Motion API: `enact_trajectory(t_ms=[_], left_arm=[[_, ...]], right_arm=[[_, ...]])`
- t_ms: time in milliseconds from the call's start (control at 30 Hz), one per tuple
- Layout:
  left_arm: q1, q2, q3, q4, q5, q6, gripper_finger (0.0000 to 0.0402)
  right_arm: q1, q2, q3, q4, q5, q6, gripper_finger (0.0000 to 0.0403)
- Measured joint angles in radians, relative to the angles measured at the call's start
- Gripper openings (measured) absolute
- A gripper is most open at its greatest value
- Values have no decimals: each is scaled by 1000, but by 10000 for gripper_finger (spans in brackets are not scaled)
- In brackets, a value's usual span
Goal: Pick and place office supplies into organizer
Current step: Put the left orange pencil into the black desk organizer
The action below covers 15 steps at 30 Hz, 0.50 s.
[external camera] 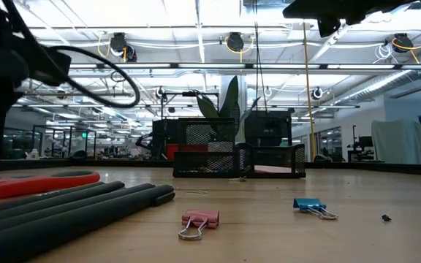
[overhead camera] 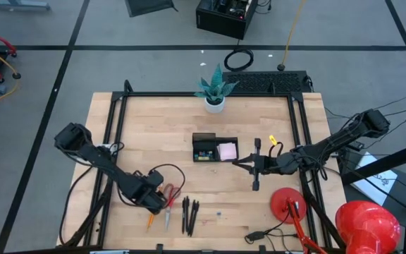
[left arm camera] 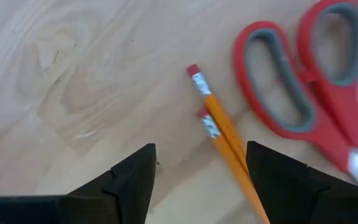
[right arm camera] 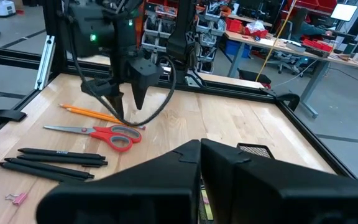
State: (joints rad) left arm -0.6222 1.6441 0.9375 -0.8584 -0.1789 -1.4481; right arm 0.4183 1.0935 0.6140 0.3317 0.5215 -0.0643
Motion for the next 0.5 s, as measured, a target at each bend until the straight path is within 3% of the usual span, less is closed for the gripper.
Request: enact_trajectory(t_ms=[500], left_arm=[[28, 78, 4, -2, 44, 26, 255]], right_arm=[[0, 0, 0, 0, 0, 1, 4]])
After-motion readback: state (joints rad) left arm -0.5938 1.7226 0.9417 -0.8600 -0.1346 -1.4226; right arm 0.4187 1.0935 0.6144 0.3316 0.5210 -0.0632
